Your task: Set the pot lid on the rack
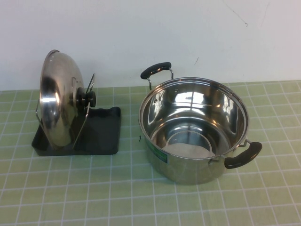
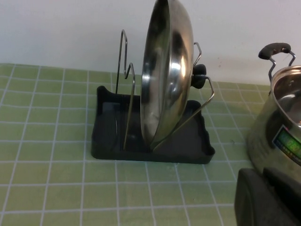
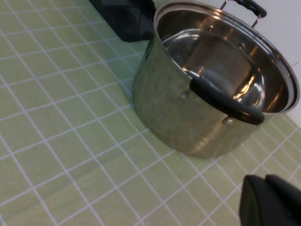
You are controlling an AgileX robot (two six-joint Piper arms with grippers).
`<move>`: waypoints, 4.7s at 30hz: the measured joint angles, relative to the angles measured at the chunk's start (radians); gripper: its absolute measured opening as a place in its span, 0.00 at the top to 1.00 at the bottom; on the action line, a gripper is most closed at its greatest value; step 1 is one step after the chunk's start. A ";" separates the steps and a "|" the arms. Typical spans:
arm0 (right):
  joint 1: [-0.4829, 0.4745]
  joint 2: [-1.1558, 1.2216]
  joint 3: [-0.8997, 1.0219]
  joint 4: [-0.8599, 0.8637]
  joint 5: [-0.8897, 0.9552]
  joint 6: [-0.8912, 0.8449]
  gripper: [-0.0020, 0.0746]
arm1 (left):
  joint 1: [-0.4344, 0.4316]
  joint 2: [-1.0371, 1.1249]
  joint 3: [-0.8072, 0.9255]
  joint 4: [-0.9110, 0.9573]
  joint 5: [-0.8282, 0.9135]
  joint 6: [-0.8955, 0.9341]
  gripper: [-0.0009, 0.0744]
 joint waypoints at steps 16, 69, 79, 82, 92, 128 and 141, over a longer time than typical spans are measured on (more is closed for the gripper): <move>0.000 0.000 0.000 0.000 0.004 0.004 0.98 | -0.104 -0.077 0.038 -0.050 0.036 0.000 0.99; 0.000 0.000 0.000 0.000 0.012 0.004 0.98 | -0.168 -0.264 0.509 0.414 -0.354 -0.226 0.99; 0.000 0.000 0.000 0.000 0.012 0.004 0.98 | -0.168 -0.264 0.509 0.414 -0.354 -0.239 0.99; 0.000 0.000 0.000 0.000 0.012 0.004 0.98 | -0.168 -0.264 0.509 0.414 -0.354 -0.239 0.99; 0.000 0.000 0.000 0.000 0.012 0.004 0.98 | -0.168 -0.264 0.509 0.414 -0.354 -0.239 0.99; -1.020 -0.263 0.398 0.168 -0.296 -0.033 0.98 | -0.168 -0.264 0.508 0.416 -0.353 -0.239 0.99; -1.034 -0.298 0.394 0.164 -0.224 0.128 0.98 | -0.168 -0.264 0.508 0.417 -0.351 -0.239 0.99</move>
